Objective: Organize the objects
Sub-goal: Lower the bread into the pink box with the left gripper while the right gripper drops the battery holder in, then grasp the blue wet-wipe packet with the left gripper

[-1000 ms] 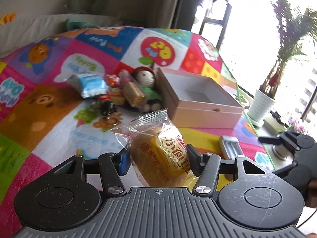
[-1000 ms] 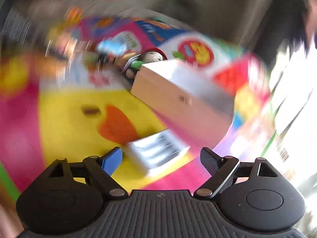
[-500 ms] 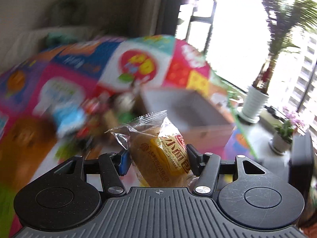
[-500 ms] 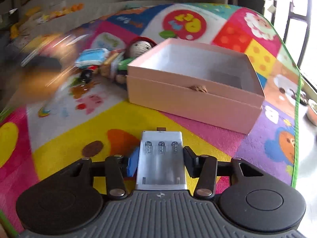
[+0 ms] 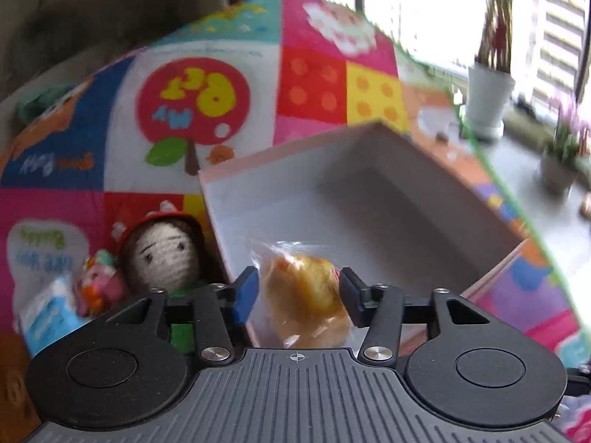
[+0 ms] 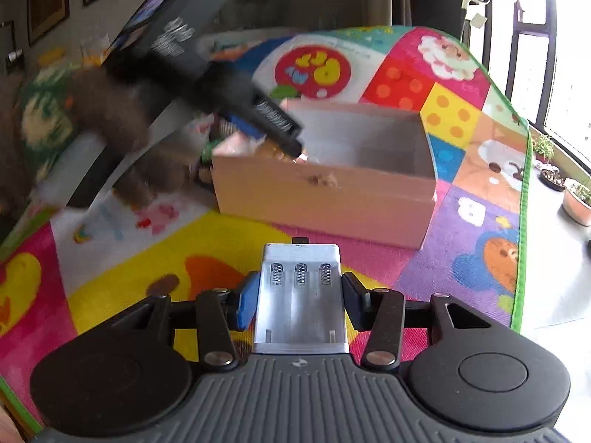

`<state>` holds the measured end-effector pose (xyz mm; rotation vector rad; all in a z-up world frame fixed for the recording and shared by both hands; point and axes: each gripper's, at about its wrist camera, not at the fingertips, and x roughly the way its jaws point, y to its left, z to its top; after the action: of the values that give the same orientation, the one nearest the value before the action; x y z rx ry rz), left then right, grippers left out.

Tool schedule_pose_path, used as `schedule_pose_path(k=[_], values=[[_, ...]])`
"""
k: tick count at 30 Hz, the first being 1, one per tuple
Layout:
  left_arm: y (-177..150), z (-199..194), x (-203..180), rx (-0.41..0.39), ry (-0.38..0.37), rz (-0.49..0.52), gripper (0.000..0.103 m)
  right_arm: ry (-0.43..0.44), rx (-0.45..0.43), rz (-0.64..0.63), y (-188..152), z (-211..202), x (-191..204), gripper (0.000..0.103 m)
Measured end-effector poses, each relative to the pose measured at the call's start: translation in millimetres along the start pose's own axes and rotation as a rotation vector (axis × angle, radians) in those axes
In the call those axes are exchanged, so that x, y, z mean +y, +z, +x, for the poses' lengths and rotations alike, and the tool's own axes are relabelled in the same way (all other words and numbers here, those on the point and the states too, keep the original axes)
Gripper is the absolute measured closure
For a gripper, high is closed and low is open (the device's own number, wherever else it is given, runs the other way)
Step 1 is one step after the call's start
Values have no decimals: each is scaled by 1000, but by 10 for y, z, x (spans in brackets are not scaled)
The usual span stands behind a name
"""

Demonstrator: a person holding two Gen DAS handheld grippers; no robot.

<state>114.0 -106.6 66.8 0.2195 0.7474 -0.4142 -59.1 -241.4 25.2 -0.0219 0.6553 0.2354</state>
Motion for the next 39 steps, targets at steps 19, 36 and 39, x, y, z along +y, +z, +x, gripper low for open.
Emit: schedule_pose_path(k=[19, 36, 39], values=[[-1547, -1280, 964, -208, 62, -558, 50, -50, 78, 197, 1221, 1131, -464, 56], [-258, 106, 2066, 8, 375, -605, 40, 23, -339, 162, 265, 418, -79, 15], [-291, 265, 2116, 44, 394, -609, 37, 11, -337, 143, 244, 442, -54, 15]])
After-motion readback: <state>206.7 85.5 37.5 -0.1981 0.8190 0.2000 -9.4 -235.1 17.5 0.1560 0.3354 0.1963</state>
